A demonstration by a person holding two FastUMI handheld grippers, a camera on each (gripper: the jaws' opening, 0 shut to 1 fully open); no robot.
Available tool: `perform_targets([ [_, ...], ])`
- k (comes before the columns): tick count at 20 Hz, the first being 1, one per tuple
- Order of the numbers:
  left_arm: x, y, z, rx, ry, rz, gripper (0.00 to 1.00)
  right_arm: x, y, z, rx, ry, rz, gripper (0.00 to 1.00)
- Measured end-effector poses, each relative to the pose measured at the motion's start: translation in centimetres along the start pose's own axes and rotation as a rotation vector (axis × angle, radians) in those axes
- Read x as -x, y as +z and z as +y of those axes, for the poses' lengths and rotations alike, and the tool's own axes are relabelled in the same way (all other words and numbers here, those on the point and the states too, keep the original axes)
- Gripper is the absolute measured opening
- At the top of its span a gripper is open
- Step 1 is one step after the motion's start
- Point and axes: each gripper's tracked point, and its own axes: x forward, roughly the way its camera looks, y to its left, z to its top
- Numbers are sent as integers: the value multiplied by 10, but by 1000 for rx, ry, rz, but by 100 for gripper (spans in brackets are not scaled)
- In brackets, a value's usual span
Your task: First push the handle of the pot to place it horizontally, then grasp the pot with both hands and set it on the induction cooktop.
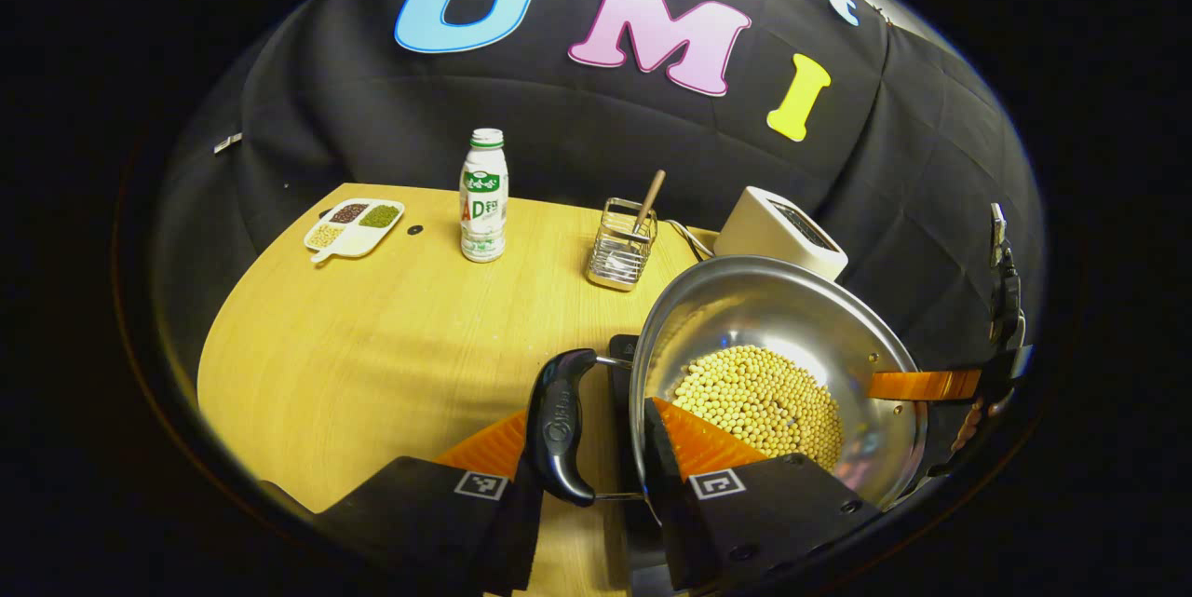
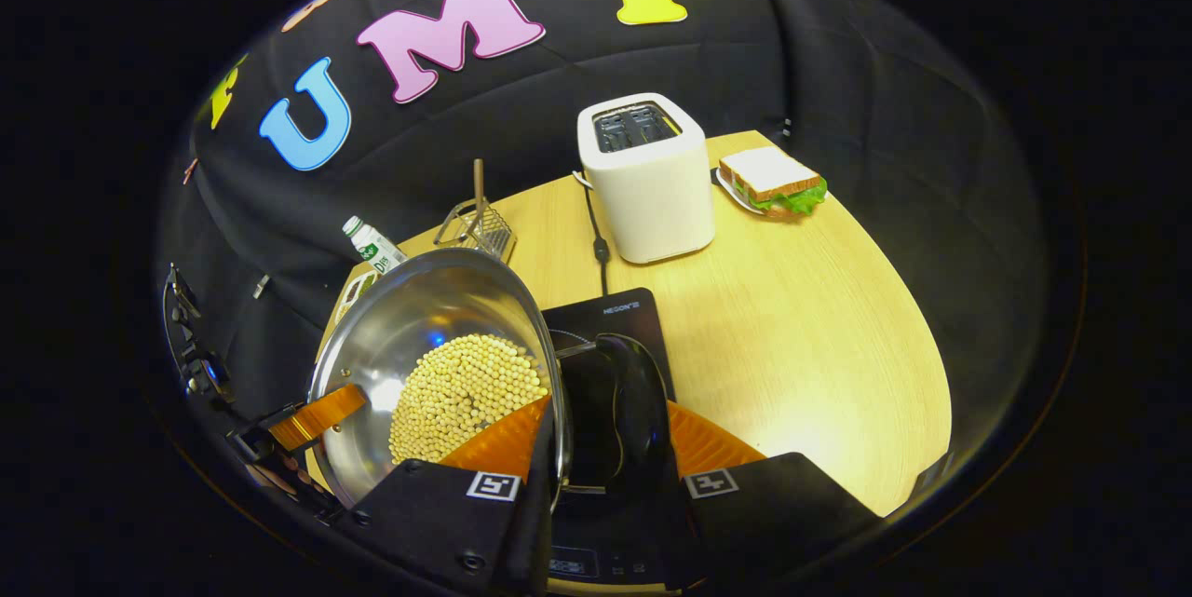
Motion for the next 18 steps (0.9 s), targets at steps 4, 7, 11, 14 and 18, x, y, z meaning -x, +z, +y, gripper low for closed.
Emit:
perform_targets([
  [4,-19,-6,-11,12,-1,6,56,-11,3,-18,-4,-8,14,49],
  [7,-30,-9,-16,9,2,8,56,-17,4,-28,-9,-12,20,49],
  [11,-42,-13,-17,-9,9,15,58,-30,0,-36,-15,-13,31,49],
  [14,-45,-23,-12,-6,25,23,56,-36,-3,-37,-33,-7,21,49],
  [18,-48,-21,-13,9,18,13,57,-38,-5,-38,-34,9,27,50],
])
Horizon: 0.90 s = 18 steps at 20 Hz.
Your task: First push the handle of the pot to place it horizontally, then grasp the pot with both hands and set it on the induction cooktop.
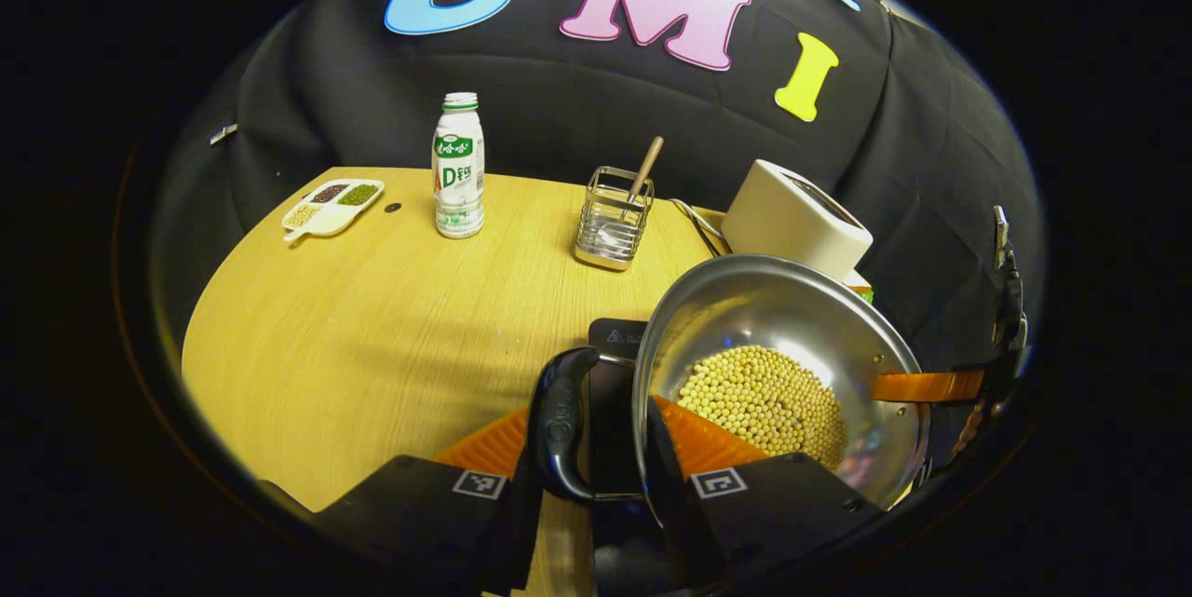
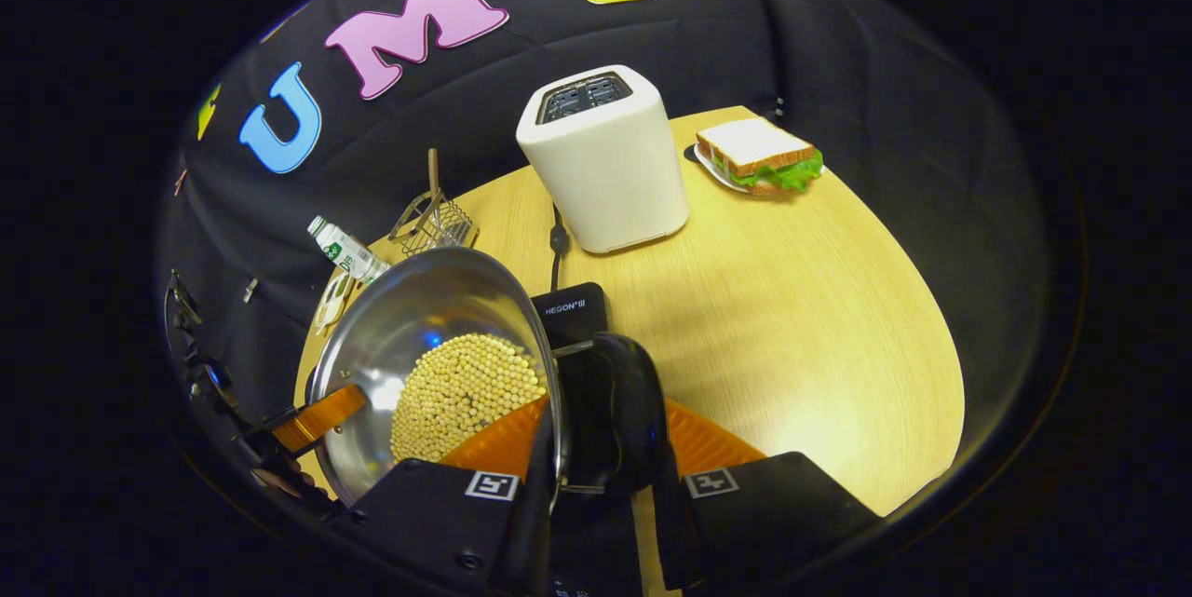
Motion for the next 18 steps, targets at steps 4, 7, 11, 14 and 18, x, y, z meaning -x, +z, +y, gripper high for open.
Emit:
perform_targets([
  [4,-1,-3,-1,2,0,14,59,0,0,0,5,5,-4,51],
  [7,-2,-6,-1,9,9,32,60,1,1,0,1,12,-9,51],
  [11,-2,-8,-1,7,21,44,61,1,2,0,-4,16,-6,51],
  [14,-2,-7,0,-28,39,54,61,2,2,0,-8,10,-15,52],
  [18,2,-6,0,-31,55,69,76,12,3,1,-32,10,-56,57],
])
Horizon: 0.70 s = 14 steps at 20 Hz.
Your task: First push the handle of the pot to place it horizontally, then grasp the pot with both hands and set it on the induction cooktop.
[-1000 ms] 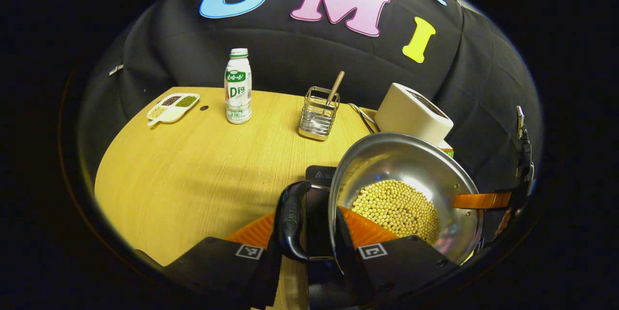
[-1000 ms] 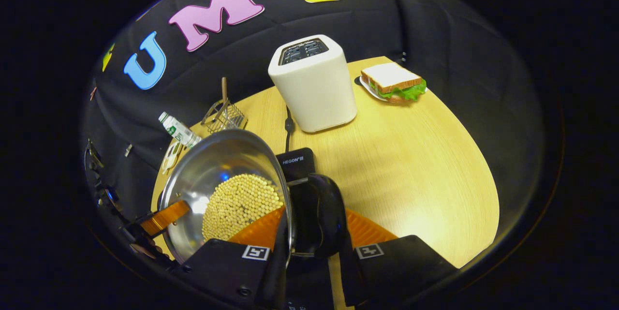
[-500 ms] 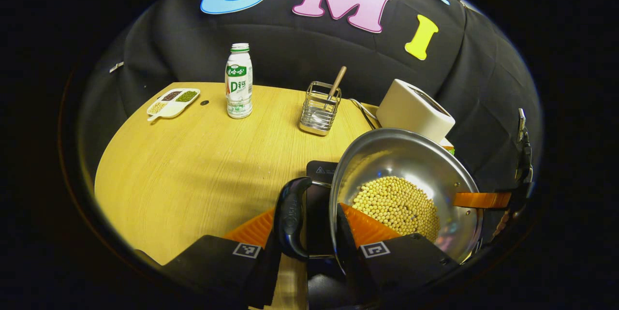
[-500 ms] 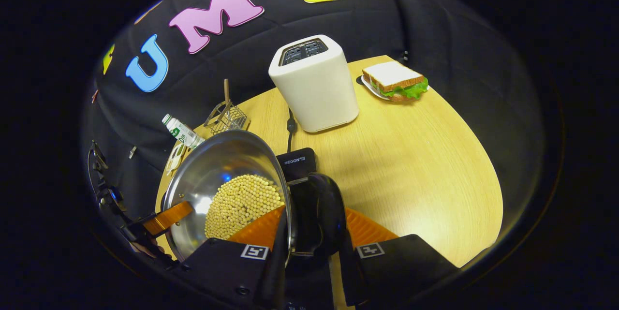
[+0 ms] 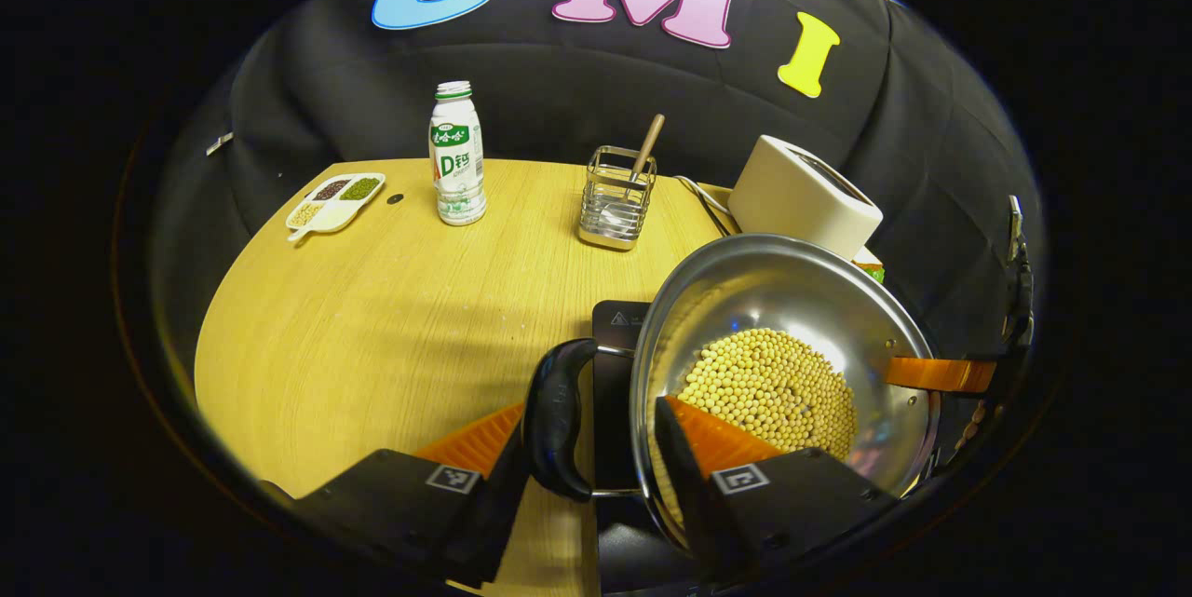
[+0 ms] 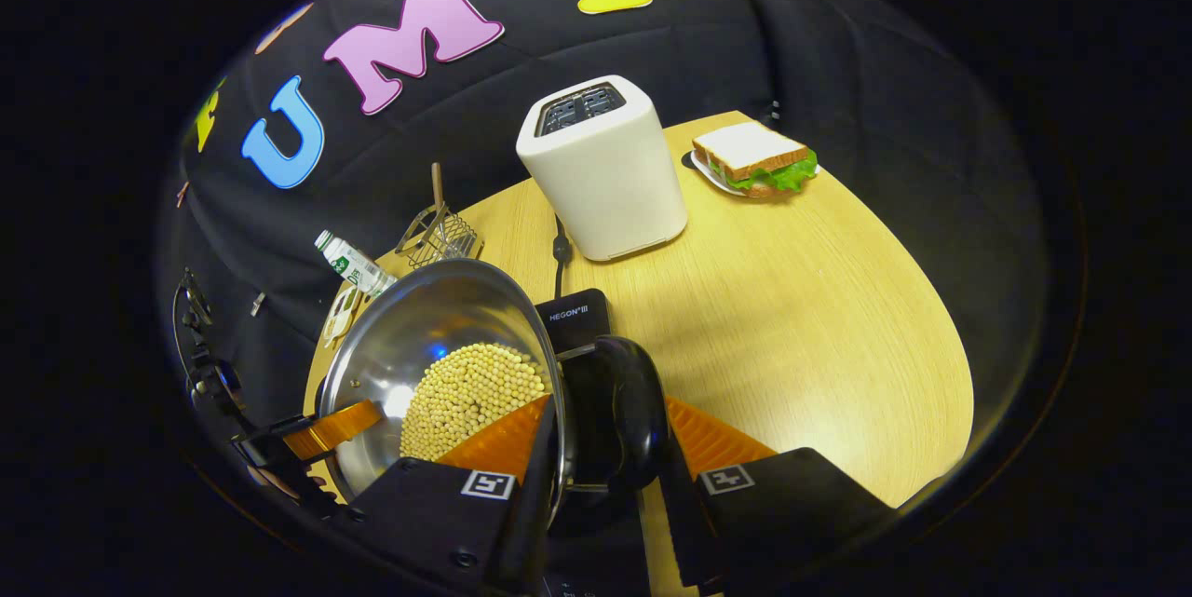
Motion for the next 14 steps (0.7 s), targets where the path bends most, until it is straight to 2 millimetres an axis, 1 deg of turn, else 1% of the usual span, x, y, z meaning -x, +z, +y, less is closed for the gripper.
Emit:
perform_targets([
  [1,5,5,4,2,22,-18,82,4,3,2,-6,5,-18,58],
  [2,12,9,5,12,26,-37,97,12,4,1,-4,-1,-34,70],
  [3,21,12,3,30,19,-52,99,19,5,0,-1,-9,-52,81],
  [4,30,13,1,44,5,-62,96,30,7,-1,-2,-15,-74,94],
  [5,41,16,0,46,-3,-77,95,42,10,-2,-4,-27,-102,94],
  [6,53,20,4,38,5,-98,96,53,10,-2,-6,-32,-123,99],
  [7,67,24,9,22,16,-125,96,66,13,-3,-3,-45,-147,100],
  [9,97,33,12,-12,26,-189,96,93,14,-5,22,-70,-205,99],
  [10,112,38,12,-20,25,-217,95,109,18,-3,35,-78,-241,99],
  [12,146,52,13,-12,18,-286,95,145,37,3,62,-88,-345,99],
  [14,184,69,13,-13,14,-369,95,180,58,11,99,-101,-455,98],
])
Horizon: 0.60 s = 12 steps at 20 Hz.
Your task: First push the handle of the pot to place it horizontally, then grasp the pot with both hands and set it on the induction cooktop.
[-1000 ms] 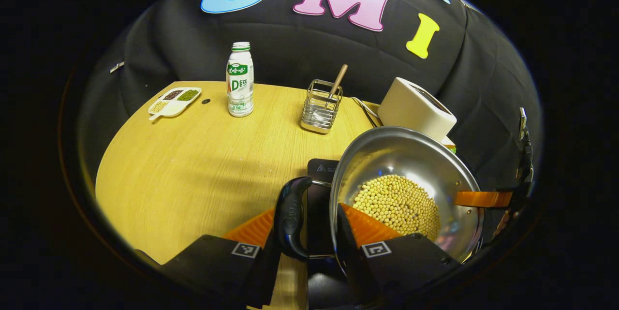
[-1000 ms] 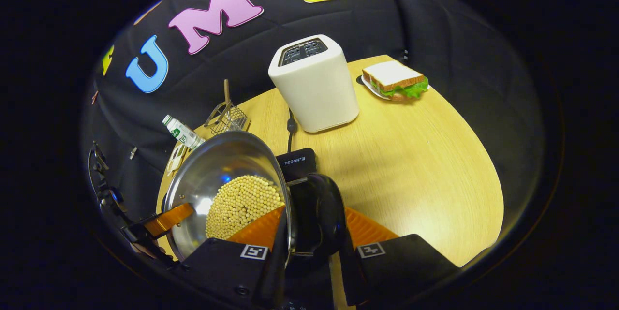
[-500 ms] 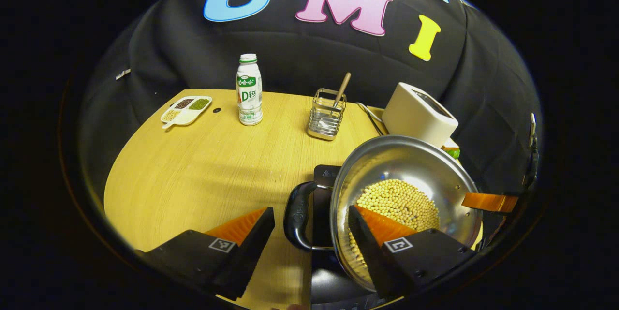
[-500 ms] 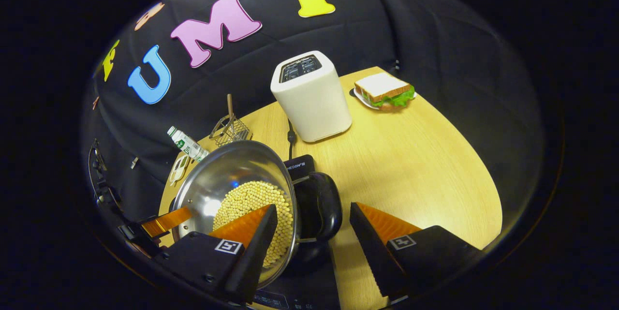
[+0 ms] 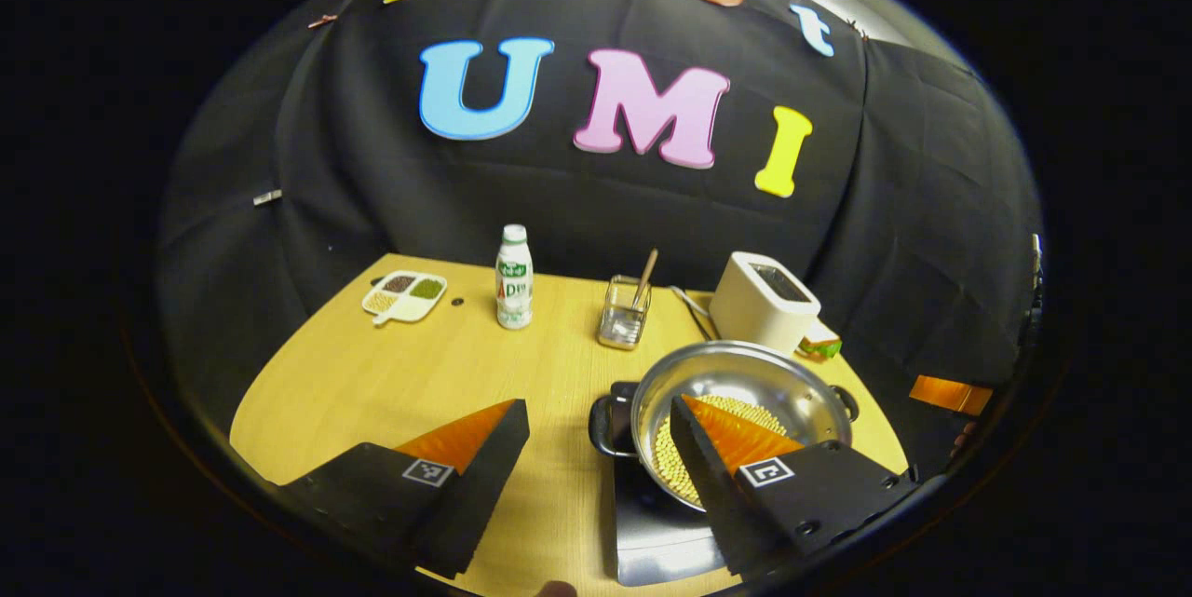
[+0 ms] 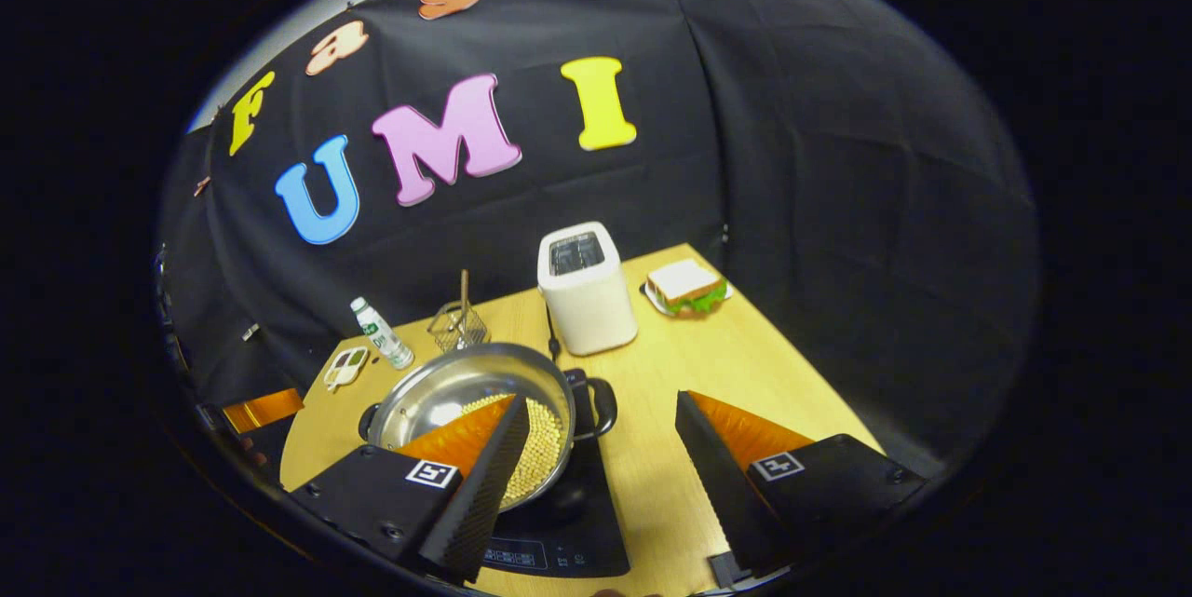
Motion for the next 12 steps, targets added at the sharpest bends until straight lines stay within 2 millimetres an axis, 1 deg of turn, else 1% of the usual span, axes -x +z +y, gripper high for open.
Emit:
perform_targets([
  [3,48,44,2,-46,4,-129,95,37,57,10,58,4,-170,98],
  [4,64,55,2,-64,10,-168,95,52,73,12,70,8,-221,98],
  [6,94,72,3,-89,27,-236,95,85,94,19,73,24,-299,98],
  [7,109,79,3,-95,36,-270,95,99,100,23,71,34,-324,98],
  [9,140,85,3,-104,57,-327,95,118,100,25,79,40,-360,98],
  [11,167,84,7,-109,86,-367,95,132,92,26,101,45,-374,98],
  [12,180,82,9,-102,102,-384,96,139,85,26,109,48,-374,100],
])
